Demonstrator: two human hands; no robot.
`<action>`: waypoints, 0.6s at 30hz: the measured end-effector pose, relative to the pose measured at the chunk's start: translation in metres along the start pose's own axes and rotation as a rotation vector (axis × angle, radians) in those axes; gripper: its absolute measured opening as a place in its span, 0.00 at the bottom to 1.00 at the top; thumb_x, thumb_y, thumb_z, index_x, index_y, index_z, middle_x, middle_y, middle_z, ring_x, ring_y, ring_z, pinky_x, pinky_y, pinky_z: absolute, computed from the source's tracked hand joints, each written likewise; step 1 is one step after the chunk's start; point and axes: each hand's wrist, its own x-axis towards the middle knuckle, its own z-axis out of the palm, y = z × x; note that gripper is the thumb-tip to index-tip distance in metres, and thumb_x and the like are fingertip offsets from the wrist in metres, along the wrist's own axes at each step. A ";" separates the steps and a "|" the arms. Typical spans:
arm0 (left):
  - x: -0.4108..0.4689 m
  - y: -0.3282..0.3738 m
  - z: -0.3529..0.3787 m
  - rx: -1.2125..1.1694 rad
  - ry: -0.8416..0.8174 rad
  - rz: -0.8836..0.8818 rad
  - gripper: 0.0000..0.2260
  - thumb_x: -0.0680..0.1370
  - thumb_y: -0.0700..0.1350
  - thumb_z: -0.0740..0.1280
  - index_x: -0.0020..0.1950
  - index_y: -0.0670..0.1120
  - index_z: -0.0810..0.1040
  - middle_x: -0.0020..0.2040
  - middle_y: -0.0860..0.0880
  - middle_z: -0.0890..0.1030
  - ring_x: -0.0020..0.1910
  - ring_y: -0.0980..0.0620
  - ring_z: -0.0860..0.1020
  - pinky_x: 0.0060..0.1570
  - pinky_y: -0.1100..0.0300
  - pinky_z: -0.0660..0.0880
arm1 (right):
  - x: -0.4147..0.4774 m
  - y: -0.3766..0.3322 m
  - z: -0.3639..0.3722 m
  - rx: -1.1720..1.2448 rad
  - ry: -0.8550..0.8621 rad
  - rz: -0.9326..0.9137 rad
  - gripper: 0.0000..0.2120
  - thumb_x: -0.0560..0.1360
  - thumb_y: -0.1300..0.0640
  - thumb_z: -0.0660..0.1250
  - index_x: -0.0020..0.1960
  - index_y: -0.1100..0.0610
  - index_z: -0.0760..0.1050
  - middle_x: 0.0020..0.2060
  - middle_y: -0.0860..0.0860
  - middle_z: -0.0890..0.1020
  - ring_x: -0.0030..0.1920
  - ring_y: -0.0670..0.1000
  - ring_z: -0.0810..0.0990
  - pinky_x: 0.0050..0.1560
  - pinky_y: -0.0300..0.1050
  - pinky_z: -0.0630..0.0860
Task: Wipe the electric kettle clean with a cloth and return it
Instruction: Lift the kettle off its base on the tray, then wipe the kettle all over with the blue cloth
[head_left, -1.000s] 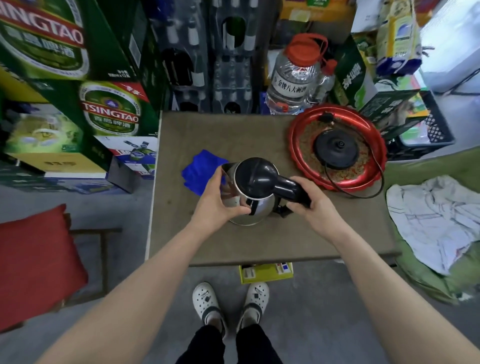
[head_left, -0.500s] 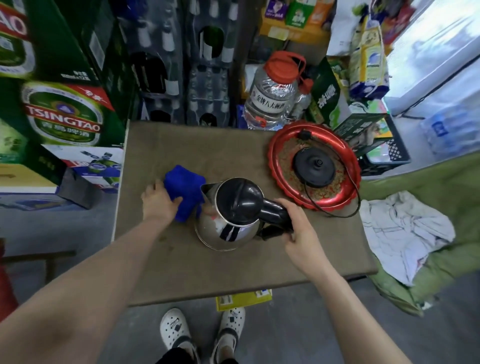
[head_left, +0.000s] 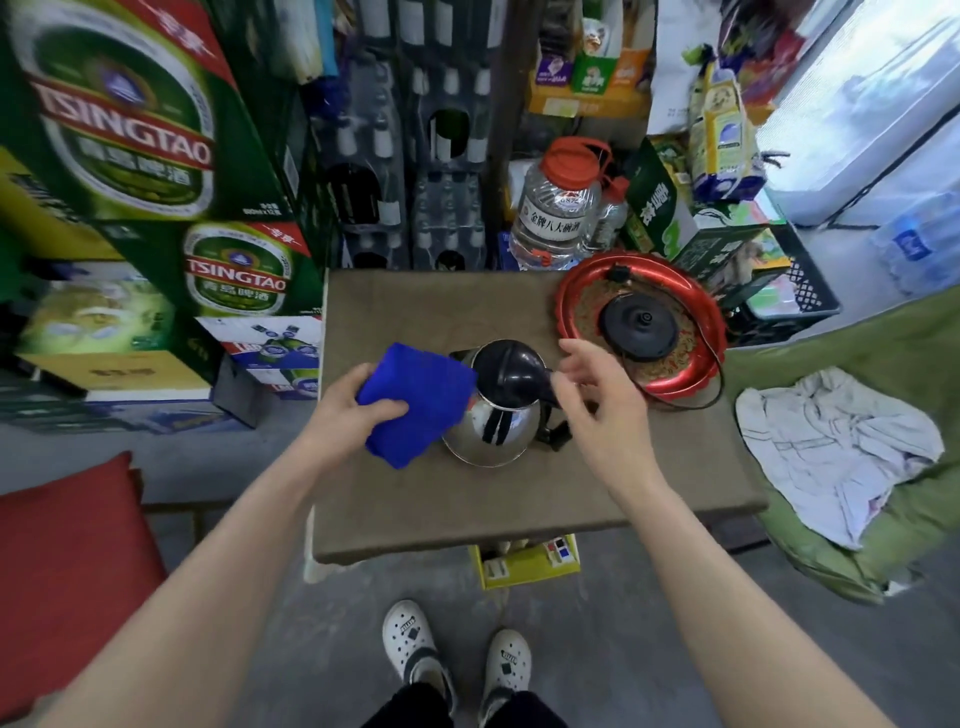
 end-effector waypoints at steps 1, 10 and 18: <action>-0.014 0.004 0.007 0.009 -0.086 0.008 0.21 0.63 0.45 0.76 0.55 0.49 0.78 0.53 0.44 0.84 0.53 0.44 0.83 0.56 0.45 0.78 | -0.006 -0.010 0.005 0.064 -0.124 0.076 0.23 0.78 0.49 0.69 0.72 0.47 0.69 0.58 0.44 0.78 0.59 0.41 0.77 0.58 0.40 0.77; -0.041 -0.038 0.112 0.351 0.110 0.018 0.16 0.75 0.41 0.72 0.61 0.48 0.74 0.55 0.49 0.80 0.54 0.51 0.79 0.60 0.55 0.76 | -0.051 0.044 -0.028 0.373 -0.192 0.550 0.09 0.75 0.51 0.74 0.53 0.49 0.78 0.49 0.49 0.86 0.52 0.54 0.85 0.55 0.55 0.83; 0.016 -0.037 0.265 -0.102 0.083 -0.263 0.39 0.72 0.58 0.73 0.77 0.45 0.63 0.74 0.48 0.70 0.73 0.47 0.68 0.71 0.51 0.65 | -0.065 0.113 -0.101 0.227 0.022 0.554 0.14 0.78 0.59 0.67 0.52 0.39 0.76 0.50 0.44 0.84 0.54 0.51 0.83 0.59 0.58 0.79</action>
